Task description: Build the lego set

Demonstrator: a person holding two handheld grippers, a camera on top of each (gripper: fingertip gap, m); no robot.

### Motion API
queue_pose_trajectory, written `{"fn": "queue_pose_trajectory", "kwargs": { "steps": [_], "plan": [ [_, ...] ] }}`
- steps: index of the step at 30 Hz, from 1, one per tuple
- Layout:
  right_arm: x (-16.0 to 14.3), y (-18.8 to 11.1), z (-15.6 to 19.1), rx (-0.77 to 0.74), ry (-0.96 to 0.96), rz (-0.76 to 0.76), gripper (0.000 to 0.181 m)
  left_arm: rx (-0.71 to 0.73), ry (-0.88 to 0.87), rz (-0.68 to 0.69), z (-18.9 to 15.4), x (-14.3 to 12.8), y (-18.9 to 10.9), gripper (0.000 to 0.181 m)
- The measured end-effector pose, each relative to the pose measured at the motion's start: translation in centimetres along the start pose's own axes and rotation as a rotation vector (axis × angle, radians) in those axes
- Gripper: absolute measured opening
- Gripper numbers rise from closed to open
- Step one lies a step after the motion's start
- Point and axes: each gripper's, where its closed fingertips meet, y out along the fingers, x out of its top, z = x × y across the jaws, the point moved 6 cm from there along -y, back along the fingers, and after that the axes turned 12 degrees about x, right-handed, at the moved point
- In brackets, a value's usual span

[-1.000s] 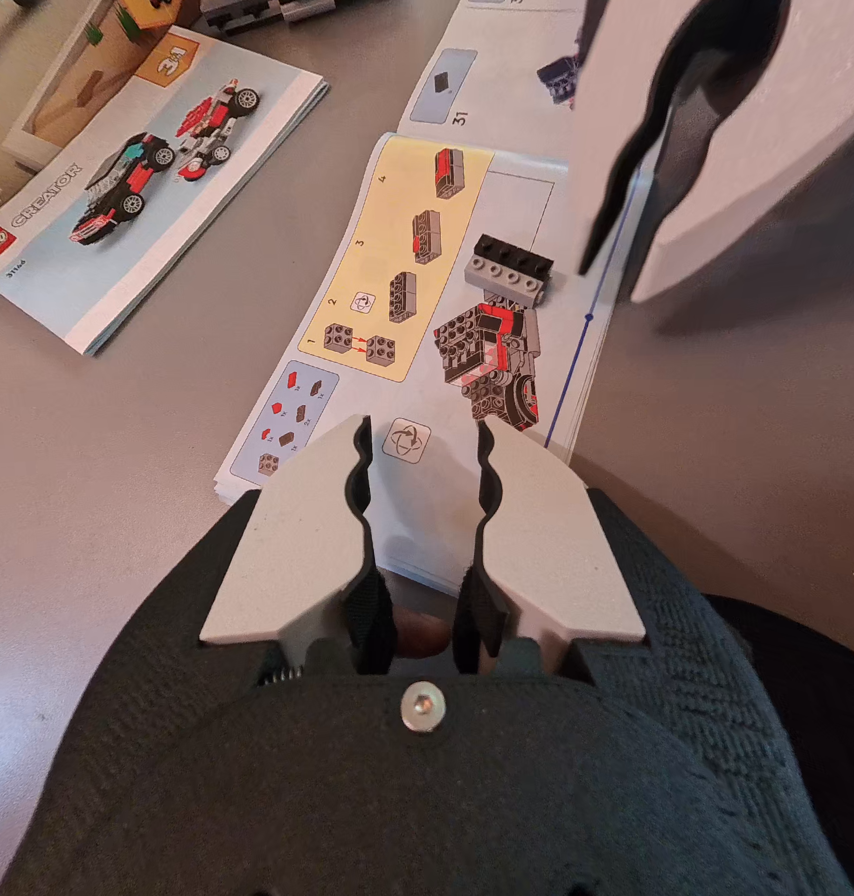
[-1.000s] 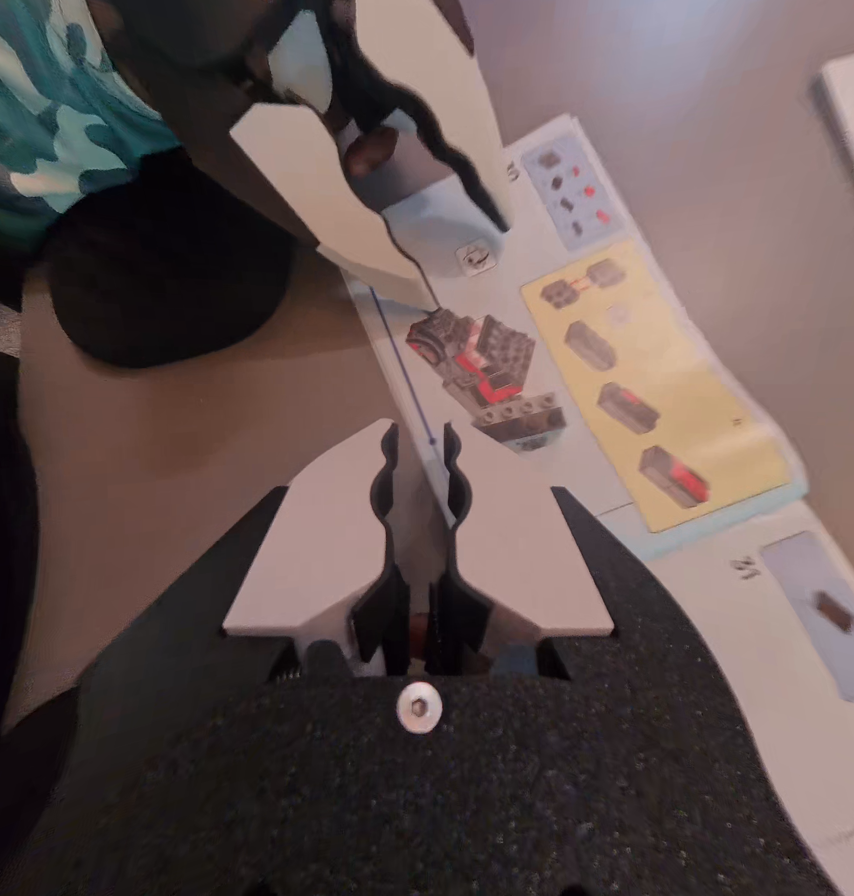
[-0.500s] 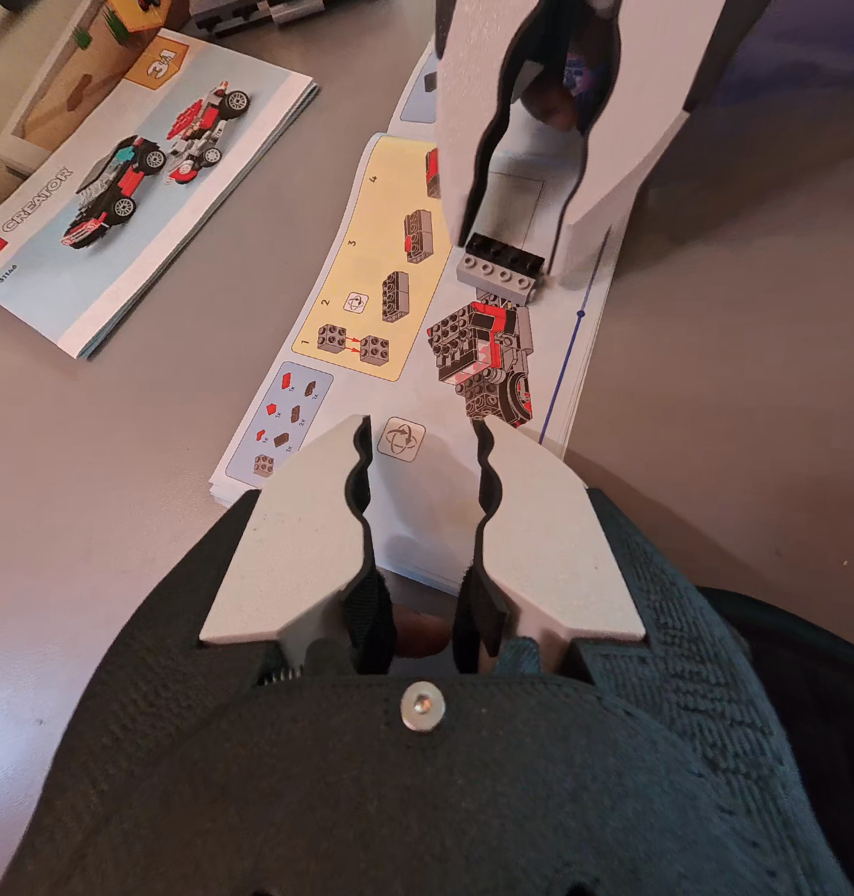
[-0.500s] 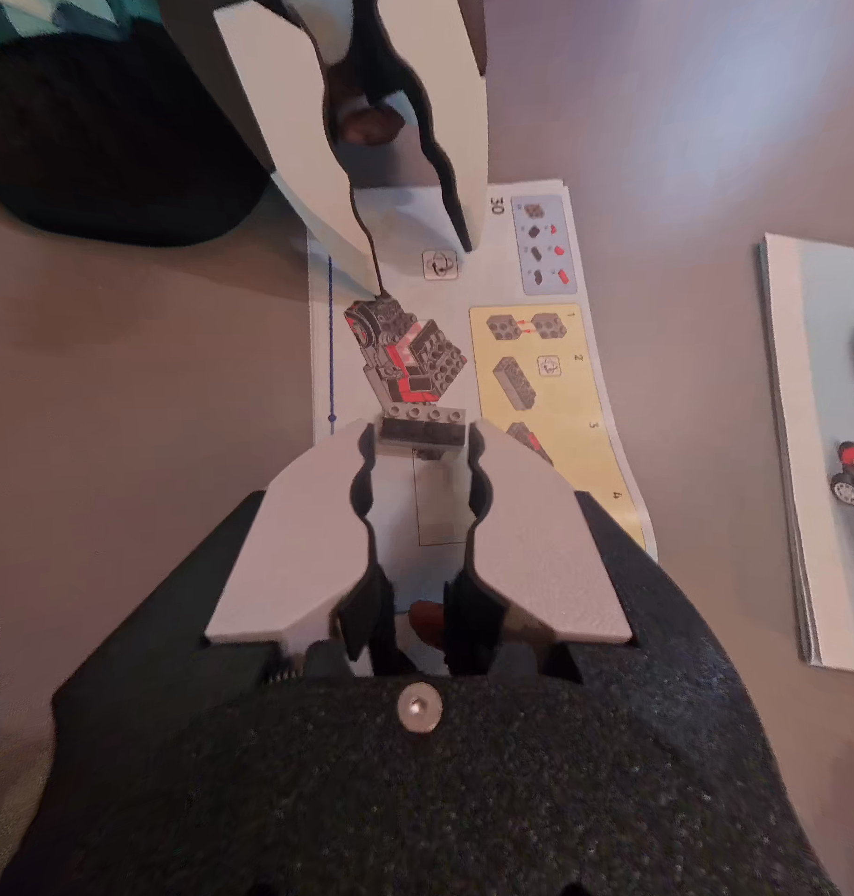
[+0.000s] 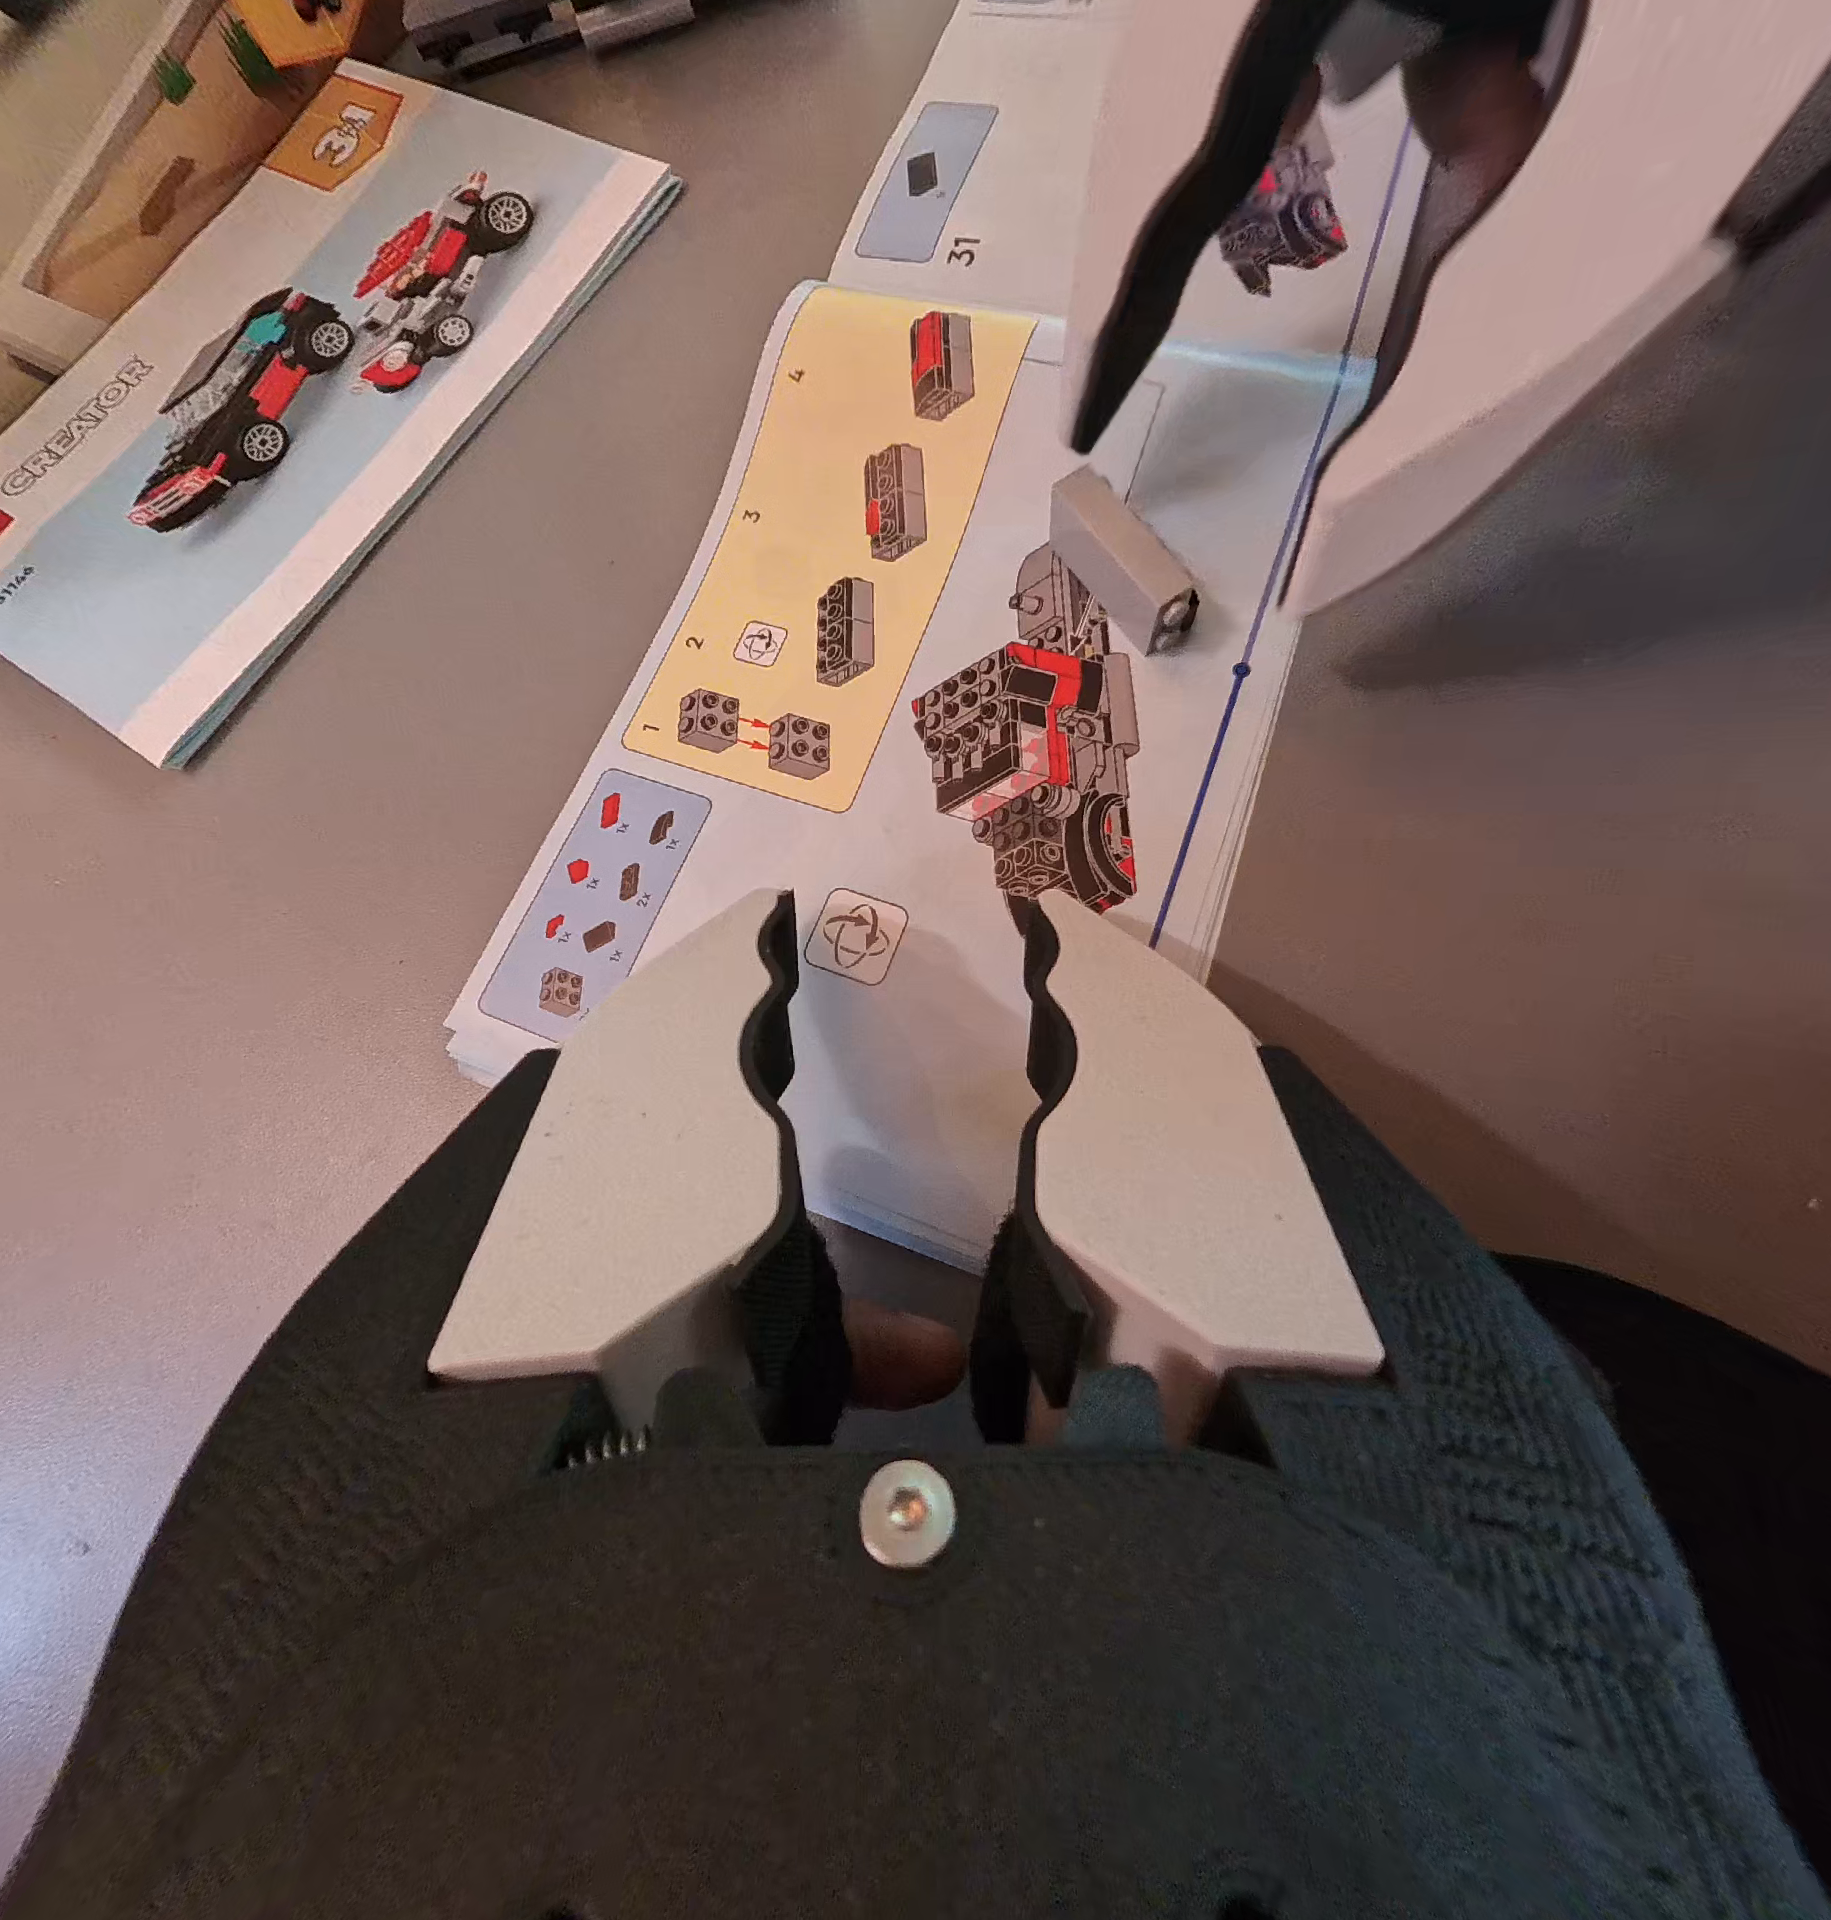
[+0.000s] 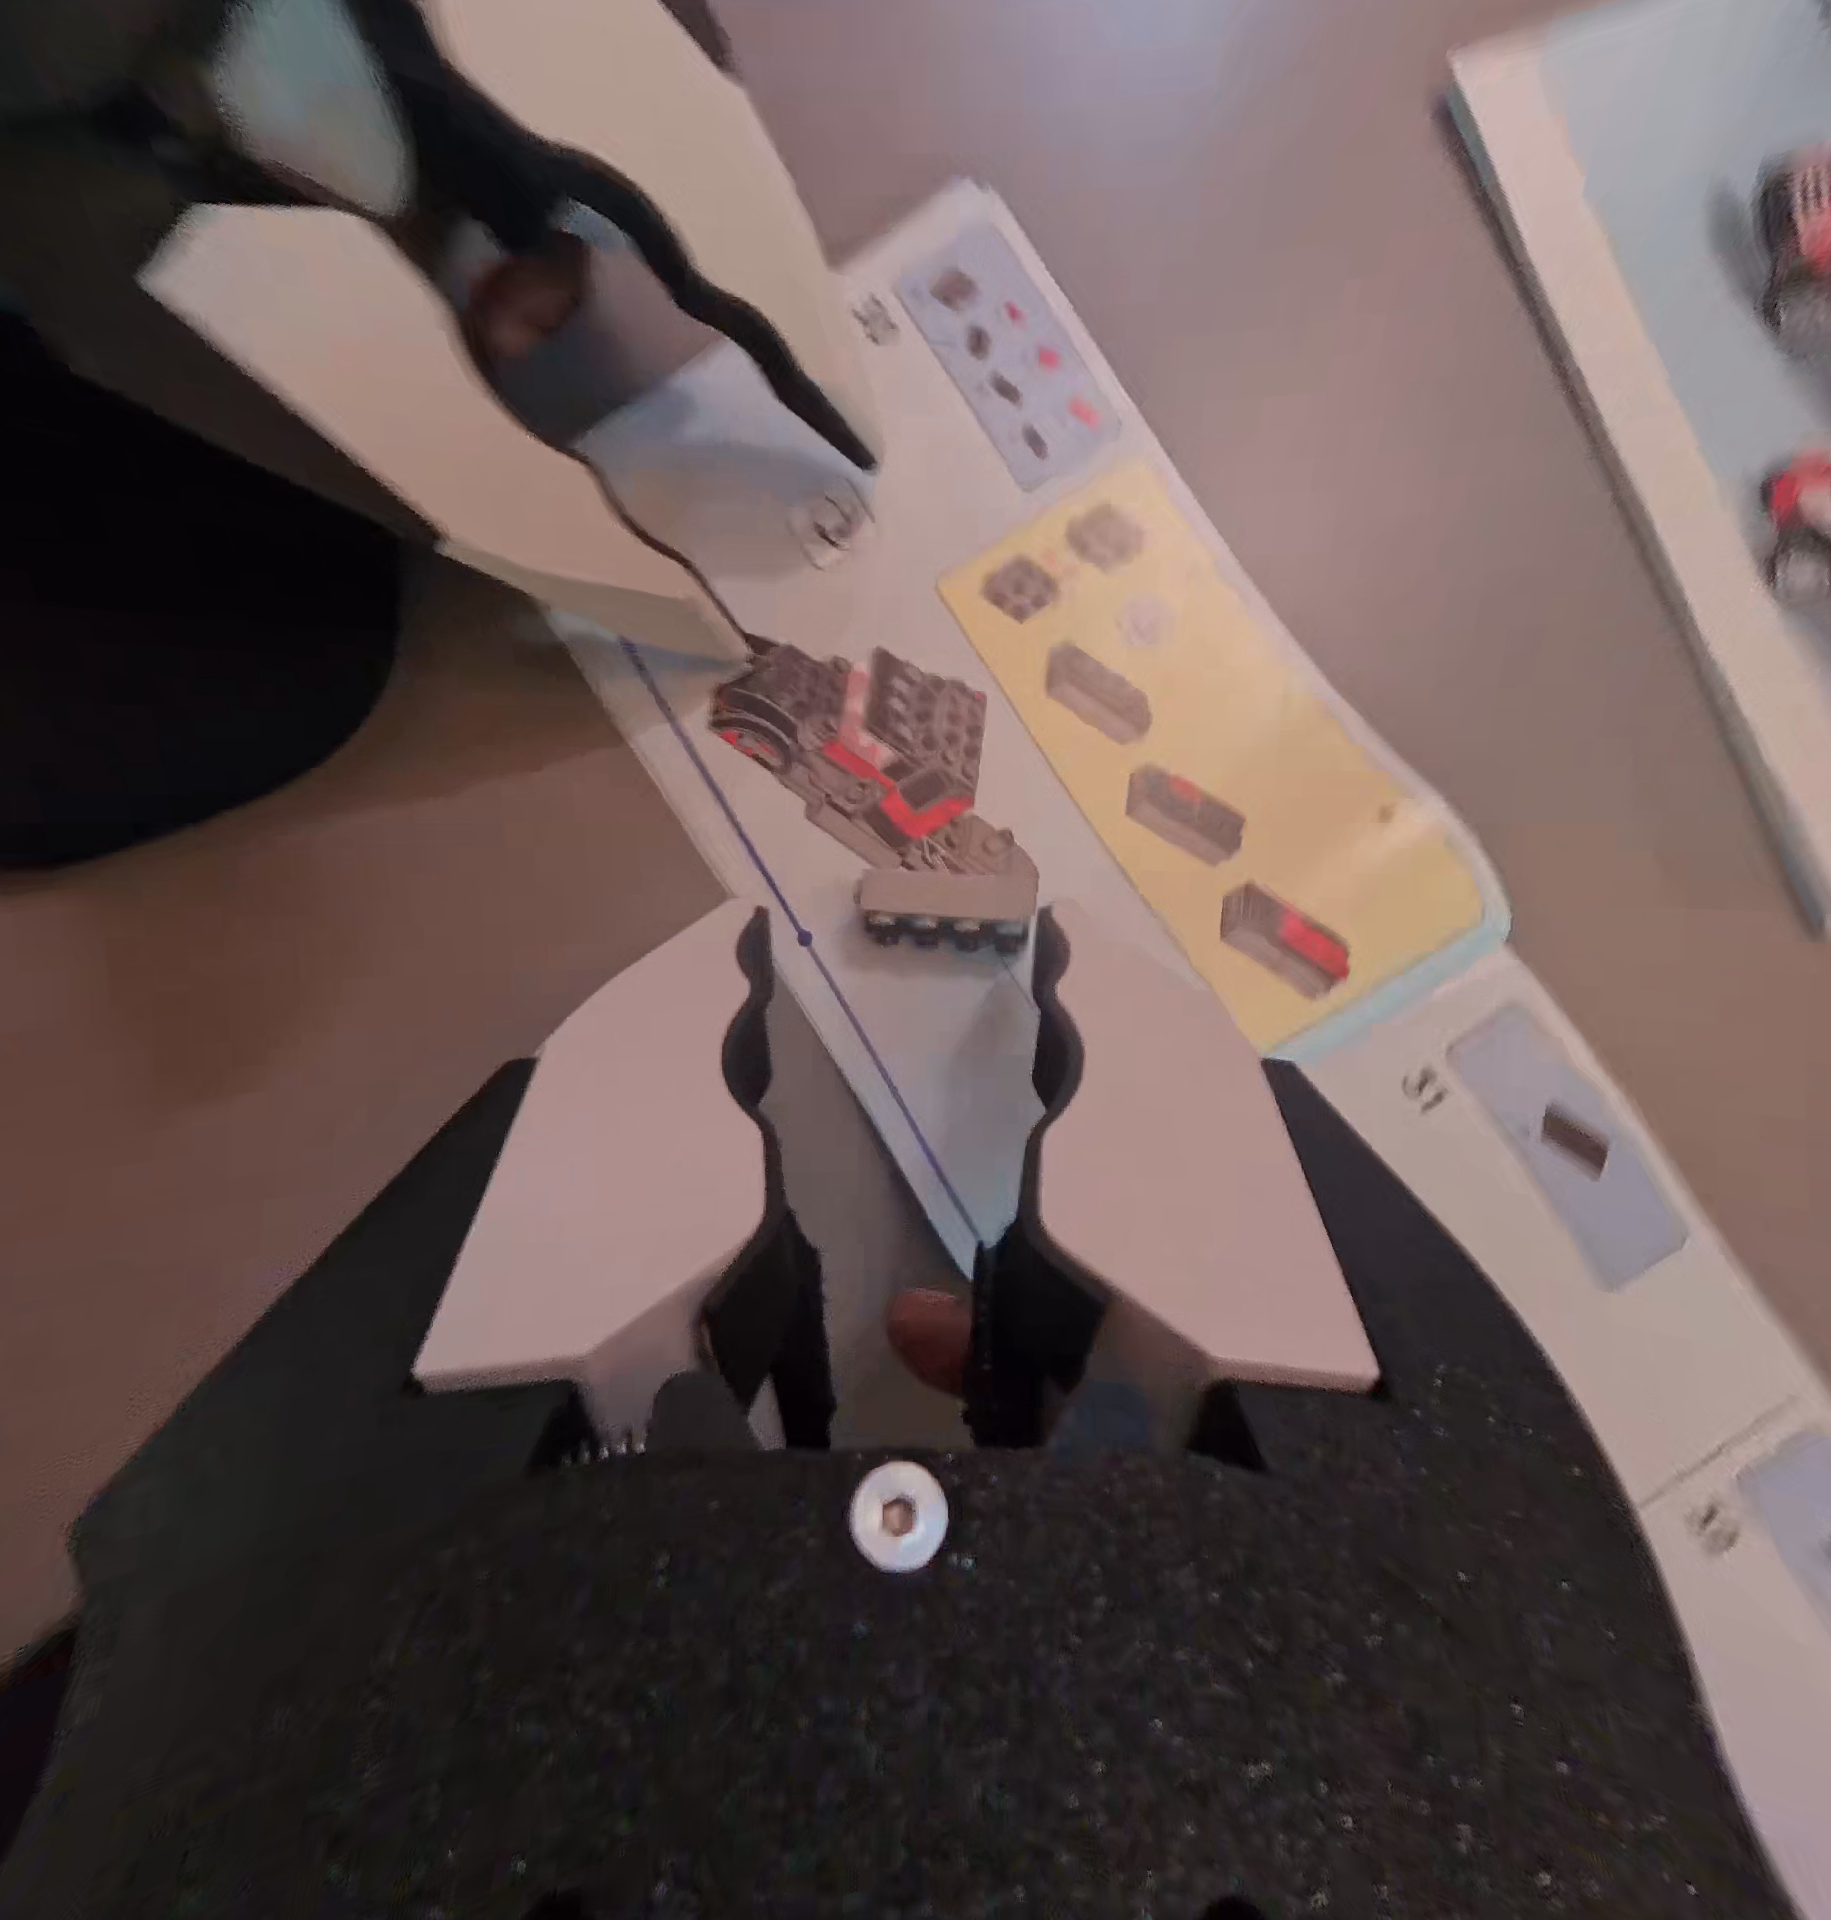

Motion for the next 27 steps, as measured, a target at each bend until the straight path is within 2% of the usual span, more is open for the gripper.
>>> {"fn": "queue_pose_trajectory", "kwargs": {
  "steps": [3,4,7,9,11,16,20,23,25,27],
  "plan": [
    [0.5,-1.2,-0.4,0.138,-0.243,0.045,0.032,0.001,0.003,-0.001,0.0,0.0,0.0,0.042],
    [0.3,-1.3,-0.9,0.145,-0.353,0.092,0.025,0.002,0.003,-0.001,0.0,0.0,0.0,0.042],
    [-0.5,-0.6,-2.0,0.123,-0.655,0.229,0.019,0.005,0.000,-0.002,0.1,0.0,-0.1,0.042],
    [-0.4,0.2,-2.0,0.143,-0.779,0.226,0.018,0.007,0.000,-0.001,0.1,0.0,-0.1,0.042],
    [-0.1,0.8,-2.0,0.171,-0.824,0.205,0.019,0.008,0.000,0.002,0.1,-0.1,-0.1,0.042],
    [0.7,1.4,-2.1,0.225,-0.757,0.199,0.021,0.007,-0.001,0.002,0.2,-0.1,-0.1,0.042],
    [1.4,0.9,-1.5,0.268,-0.902,0.158,0.028,-0.003,-0.004,-0.009,0.1,0.0,-0.2,0.042],
    [1.7,1.4,-1.2,0.337,-0.980,0.218,0.019,-0.004,-0.007,-0.010,0.2,0.0,-0.2,0.042],
    [2.4,1.9,-1.1,0.386,-0.977,0.227,0.008,-0.006,-0.006,-0.011,0.1,0.0,-0.3,0.042],
    [3.1,2.4,-1.0,0.431,-0.927,0.248,0.005,-0.005,-0.013,-0.015,0.2,0.1,-0.3,0.042]
  ]
}}
